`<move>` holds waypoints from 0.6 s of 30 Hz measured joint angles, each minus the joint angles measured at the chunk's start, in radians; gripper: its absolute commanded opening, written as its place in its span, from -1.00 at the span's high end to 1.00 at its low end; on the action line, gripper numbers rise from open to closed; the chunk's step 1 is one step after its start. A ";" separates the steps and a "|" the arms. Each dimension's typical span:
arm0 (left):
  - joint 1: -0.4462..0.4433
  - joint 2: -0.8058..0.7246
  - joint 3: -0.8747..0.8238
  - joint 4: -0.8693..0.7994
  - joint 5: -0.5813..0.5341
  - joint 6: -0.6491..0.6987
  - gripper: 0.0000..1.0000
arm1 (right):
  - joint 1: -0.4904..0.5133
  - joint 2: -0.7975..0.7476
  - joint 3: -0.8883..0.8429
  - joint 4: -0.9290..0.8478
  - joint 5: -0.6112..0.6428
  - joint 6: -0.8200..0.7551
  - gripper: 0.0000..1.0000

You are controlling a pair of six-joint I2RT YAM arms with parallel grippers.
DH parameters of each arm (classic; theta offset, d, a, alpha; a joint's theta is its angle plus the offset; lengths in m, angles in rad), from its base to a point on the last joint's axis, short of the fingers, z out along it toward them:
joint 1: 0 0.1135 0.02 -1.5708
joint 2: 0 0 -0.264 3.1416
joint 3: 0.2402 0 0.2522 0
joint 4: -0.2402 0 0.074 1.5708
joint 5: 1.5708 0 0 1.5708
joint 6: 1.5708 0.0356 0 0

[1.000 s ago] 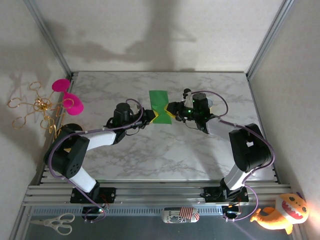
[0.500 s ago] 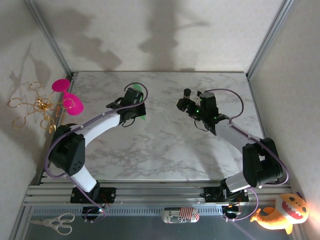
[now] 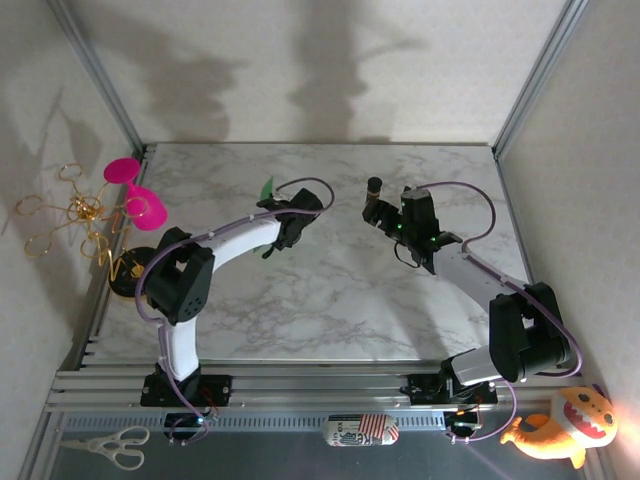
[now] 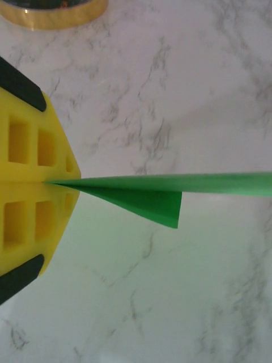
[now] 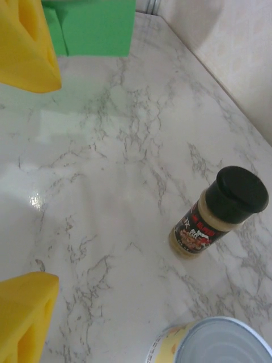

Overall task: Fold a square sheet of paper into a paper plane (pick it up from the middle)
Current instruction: Turn over a square sheet of paper at the center of the table.

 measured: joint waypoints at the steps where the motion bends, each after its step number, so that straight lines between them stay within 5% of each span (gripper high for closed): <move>1: -0.004 0.013 0.000 0.009 0.031 -0.006 0.70 | 0.000 0.000 -0.003 -0.003 0.003 0.003 -0.64; 7: -0.006 0.028 -0.021 0.144 0.291 -0.058 0.13 | -0.005 0.000 -0.007 -0.011 0.010 0.023 -0.58; 12: 0.024 -0.008 -0.110 0.278 0.518 -0.101 -0.11 | -0.005 0.021 -0.007 -0.010 -0.027 0.021 -0.50; 18: 0.177 -0.217 -0.292 0.458 0.681 -0.196 -0.40 | 0.033 0.154 0.063 -0.031 -0.091 0.005 -0.45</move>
